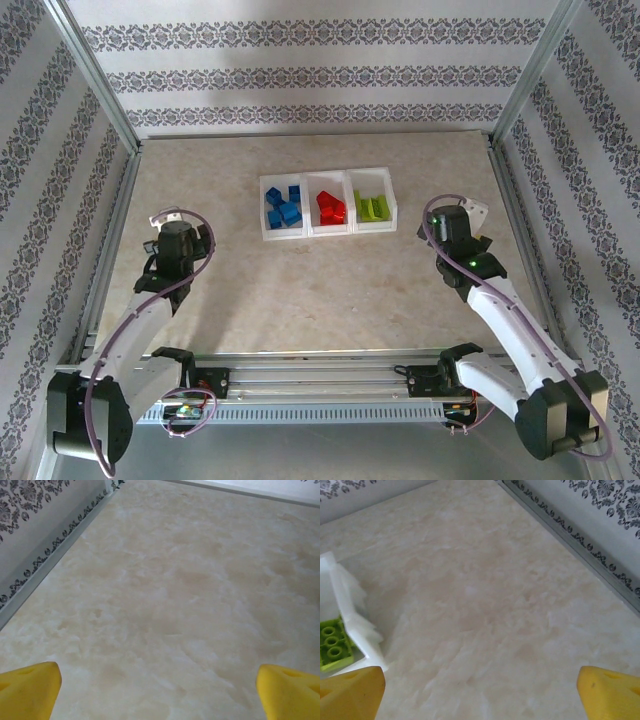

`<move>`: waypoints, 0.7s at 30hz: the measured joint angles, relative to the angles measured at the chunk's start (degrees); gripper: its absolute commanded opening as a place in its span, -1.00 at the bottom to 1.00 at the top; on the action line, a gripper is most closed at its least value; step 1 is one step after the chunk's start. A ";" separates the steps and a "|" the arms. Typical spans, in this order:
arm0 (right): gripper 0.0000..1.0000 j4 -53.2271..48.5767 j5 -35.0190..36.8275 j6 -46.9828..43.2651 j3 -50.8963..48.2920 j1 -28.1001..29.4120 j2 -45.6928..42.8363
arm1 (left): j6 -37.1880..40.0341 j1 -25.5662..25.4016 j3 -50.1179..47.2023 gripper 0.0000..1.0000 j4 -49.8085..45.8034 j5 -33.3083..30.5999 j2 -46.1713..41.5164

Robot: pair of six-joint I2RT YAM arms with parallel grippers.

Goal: Sort the legos into containers by color
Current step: Reset both arms

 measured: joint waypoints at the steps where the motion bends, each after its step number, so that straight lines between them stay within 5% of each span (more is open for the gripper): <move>1: 0.97 2.03 0.28 -1.31 -1.16 -0.22 0.31 | 0.66 0.39 -1.03 0.99 1.68 -0.02 0.11; 21: 0.96 41.53 -3.85 -24.20 -14.91 -4.87 10.91 | 10.80 4.33 -11.32 0.99 38.75 9.40 15.06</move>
